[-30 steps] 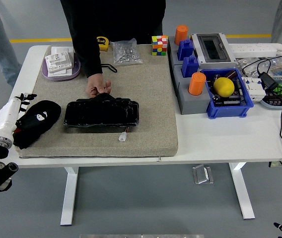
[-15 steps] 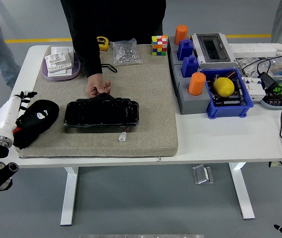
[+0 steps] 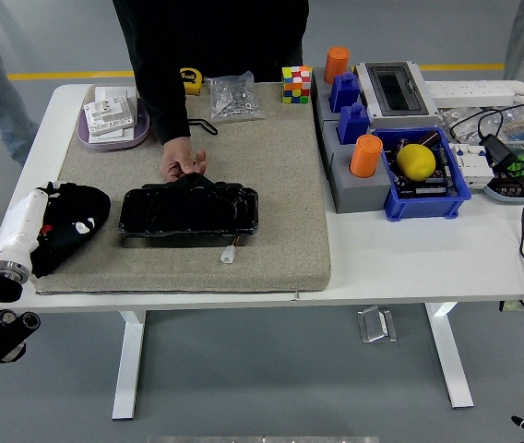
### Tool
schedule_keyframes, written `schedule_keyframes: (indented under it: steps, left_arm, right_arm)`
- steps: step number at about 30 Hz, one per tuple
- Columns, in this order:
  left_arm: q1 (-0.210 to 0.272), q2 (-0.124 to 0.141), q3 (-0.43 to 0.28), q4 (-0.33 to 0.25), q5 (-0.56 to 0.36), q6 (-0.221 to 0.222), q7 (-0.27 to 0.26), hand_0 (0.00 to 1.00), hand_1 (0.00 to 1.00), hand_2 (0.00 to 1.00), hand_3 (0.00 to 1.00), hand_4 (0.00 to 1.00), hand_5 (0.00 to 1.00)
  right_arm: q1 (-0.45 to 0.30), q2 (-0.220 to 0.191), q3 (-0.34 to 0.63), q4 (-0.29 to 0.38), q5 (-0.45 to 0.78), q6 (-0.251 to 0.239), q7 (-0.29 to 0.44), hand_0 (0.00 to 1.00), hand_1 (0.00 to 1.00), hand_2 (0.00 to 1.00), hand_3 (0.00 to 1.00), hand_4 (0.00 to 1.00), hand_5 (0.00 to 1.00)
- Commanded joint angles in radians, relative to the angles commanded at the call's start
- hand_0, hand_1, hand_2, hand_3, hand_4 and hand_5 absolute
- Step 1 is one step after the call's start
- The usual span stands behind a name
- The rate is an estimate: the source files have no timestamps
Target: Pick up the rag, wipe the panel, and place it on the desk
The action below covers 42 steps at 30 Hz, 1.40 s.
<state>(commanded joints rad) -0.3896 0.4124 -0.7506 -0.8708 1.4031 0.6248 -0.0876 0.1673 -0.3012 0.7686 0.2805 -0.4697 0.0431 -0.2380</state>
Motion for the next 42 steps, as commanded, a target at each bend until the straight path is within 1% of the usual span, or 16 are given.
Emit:
schedule_keyframes:
  steps: [4,5,10,11,16,17,22,23,28,29,34,35,40,41,42]
  left_arm:
    - [-0.002,-0.006,0.004,0.003,0.009,0.017,0.004,0.526,0.697,0.794,0.773,0.87,0.38]
    - [-0.004,-0.006,0.006,0.004,0.012,0.02,0.005,0.505,0.687,0.794,0.748,0.862,0.376]
    - [-0.01,-0.006,0.006,0.01,0.02,0.021,0.01,0.505,0.687,0.794,0.748,0.862,0.376]
    - [-0.01,-0.008,0.001,0.012,0.028,0.021,0.011,0.425,0.557,0.793,0.642,0.678,0.251]
    - [-0.013,-0.008,0.004,0.018,0.038,0.021,0.023,0.425,0.557,0.793,0.642,0.678,0.251]
    - [-0.013,-0.008,0.006,0.019,0.039,0.021,0.025,0.399,0.479,0.788,0.628,0.652,0.233]
    - [-0.013,-0.011,0.009,0.025,0.04,0.021,0.03,0.399,0.479,0.788,0.628,0.652,0.233]
    - [-0.014,-0.011,0.01,0.025,0.044,0.021,0.032,0.372,0.4,0.786,0.614,0.618,0.195]
    - [-0.016,-0.011,0.015,0.027,0.051,0.021,0.037,0.372,0.4,0.786,0.614,0.618,0.195]
    - [-0.017,-0.011,0.016,0.028,0.054,0.021,0.038,0.365,0.392,0.748,0.599,0.554,0.141]
    - [-0.02,-0.015,0.027,0.043,0.059,0.021,0.04,0.365,0.392,0.748,0.599,0.554,0.141]
    - [-0.019,-0.016,0.028,0.044,0.06,0.021,0.04,0.343,0.355,0.679,0.583,0.387,0.013]
    - [-0.018,-0.018,0.03,0.051,0.084,0.021,0.053,0.343,0.355,0.679,0.583,0.387,0.013]
    - [-0.018,-0.018,0.028,0.05,0.088,0.021,0.059,0.276,0.226,0.621,0.548,0.259,0.002]
    - [-0.017,-0.018,0.024,0.048,0.094,0.021,0.059,0.276,0.226,0.621,0.548,0.259,0.002]
  right_arm:
    - [-0.001,-0.001,-0.002,0.0,0.003,0.001,0.0,0.771,0.588,0.71,0.625,0.998,0.556]
    - [-0.001,-0.002,-0.003,-0.001,0.003,0.001,0.0,0.772,0.588,0.71,0.625,0.998,0.556]
    - [-0.001,-0.005,0.005,0.001,0.002,0.0,0.001,0.772,0.588,0.71,0.625,0.998,0.556]
    - [-0.001,-0.005,0.007,0.001,0.0,0.0,0.001,0.772,0.589,0.71,0.625,0.998,0.554]
    - [-0.001,-0.003,0.021,0.002,-0.005,-0.001,0.004,0.772,0.589,0.71,0.625,0.998,0.554]
    - [-0.001,-0.002,0.021,0.002,-0.005,-0.001,0.004,0.772,0.589,0.71,0.624,0.998,0.554]
    - [-0.002,-0.002,0.026,0.003,-0.008,-0.001,0.004,0.772,0.589,0.71,0.624,0.998,0.554]
    - [-0.003,-0.002,0.026,0.003,-0.005,-0.001,0.005,0.772,0.589,0.709,0.625,0.998,0.553]
    - [-0.003,-0.002,0.026,0.002,-0.005,-0.001,0.005,0.772,0.589,0.709,0.625,0.998,0.553]
    - [-0.002,-0.001,0.027,0.003,-0.005,-0.002,0.005,0.772,0.59,0.709,0.625,0.998,0.554]
    - [-0.001,-0.001,0.031,0.003,-0.007,-0.003,0.005,0.772,0.59,0.709,0.625,0.998,0.554]
    - [-0.001,-0.001,0.032,0.003,-0.007,-0.003,0.005,0.769,0.589,0.709,0.624,0.998,0.554]
    - [-0.001,-0.001,0.038,0.003,-0.01,-0.005,0.006,0.769,0.589,0.709,0.624,0.998,0.554]
    - [0.0,-0.001,0.038,0.003,-0.009,-0.005,0.006,0.77,0.588,0.709,0.625,0.998,0.554]
    - [0.0,-0.001,0.038,0.003,-0.011,-0.005,0.006,0.77,0.588,0.709,0.625,0.998,0.554]
